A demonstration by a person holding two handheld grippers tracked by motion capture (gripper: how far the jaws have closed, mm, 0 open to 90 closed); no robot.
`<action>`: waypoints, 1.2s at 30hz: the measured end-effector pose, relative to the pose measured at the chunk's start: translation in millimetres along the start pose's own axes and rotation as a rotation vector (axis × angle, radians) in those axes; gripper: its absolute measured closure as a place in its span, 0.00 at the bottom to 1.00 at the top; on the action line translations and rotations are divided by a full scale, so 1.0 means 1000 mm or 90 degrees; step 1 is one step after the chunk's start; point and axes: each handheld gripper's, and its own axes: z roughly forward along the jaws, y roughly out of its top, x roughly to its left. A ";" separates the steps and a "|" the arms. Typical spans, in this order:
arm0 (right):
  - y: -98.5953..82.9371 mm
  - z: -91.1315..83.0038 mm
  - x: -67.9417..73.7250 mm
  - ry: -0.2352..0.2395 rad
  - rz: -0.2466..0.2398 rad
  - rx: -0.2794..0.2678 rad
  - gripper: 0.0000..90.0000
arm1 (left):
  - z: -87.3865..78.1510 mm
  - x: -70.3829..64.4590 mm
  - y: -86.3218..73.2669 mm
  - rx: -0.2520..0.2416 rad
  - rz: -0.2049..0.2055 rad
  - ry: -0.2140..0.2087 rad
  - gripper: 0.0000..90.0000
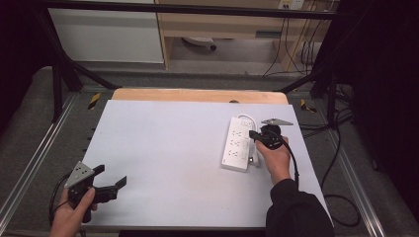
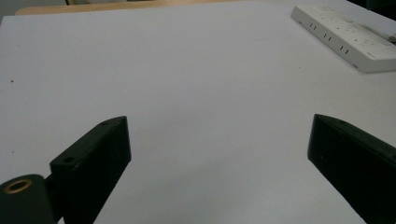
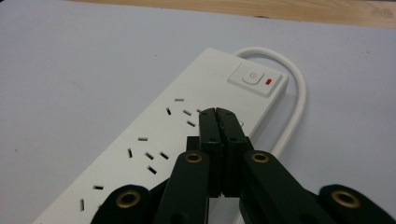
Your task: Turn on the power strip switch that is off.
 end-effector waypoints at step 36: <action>-0.017 0.015 0.008 0.013 0.001 0.020 1.00 | 0.001 0.000 0.000 0.002 0.003 -0.003 0.07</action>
